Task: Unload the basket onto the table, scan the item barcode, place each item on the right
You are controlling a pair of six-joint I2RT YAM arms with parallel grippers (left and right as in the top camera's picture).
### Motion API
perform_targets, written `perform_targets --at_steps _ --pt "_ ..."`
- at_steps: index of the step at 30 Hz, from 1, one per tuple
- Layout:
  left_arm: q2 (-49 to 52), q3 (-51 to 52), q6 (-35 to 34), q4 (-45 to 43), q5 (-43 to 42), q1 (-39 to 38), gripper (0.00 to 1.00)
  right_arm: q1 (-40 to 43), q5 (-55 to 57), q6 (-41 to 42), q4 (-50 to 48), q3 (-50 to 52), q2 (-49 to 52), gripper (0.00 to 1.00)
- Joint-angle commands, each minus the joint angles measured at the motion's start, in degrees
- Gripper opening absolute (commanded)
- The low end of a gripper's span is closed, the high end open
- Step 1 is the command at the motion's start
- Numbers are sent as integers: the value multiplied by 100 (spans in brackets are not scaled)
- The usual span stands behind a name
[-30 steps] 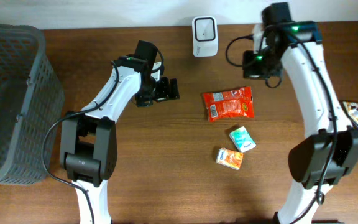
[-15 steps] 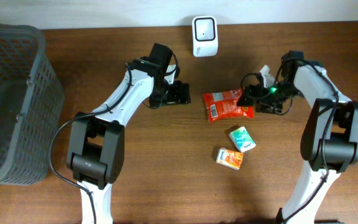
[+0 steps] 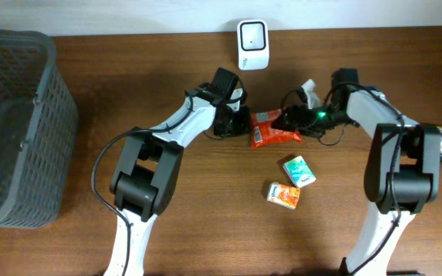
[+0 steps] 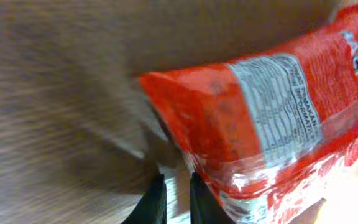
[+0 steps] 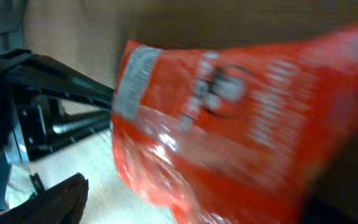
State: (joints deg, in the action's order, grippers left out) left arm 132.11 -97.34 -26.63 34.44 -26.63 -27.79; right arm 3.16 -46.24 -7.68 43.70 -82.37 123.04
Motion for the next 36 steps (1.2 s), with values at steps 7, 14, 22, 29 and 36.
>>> perform_targets --at_steps 7,14,22,29,36 --pt "201 -9 -76 275 138 -131 11 -245 566 205 345 -190 96 45" --pt "201 -739 413 1460 651 212 18 -302 2815 -149 3071 -2715 37 4" --pt "201 -2387 424 3519 3187 328 24 -1530 6094 1047 5366 -3967 214 4" --pt "201 -2391 422 3943 3270 726 34 -2129 5853 1572 5106 -3654 1427 27" --pt "201 -2391 422 4242 3248 1147 46 -2262 3816 1565 4557 -4520 1447 76"
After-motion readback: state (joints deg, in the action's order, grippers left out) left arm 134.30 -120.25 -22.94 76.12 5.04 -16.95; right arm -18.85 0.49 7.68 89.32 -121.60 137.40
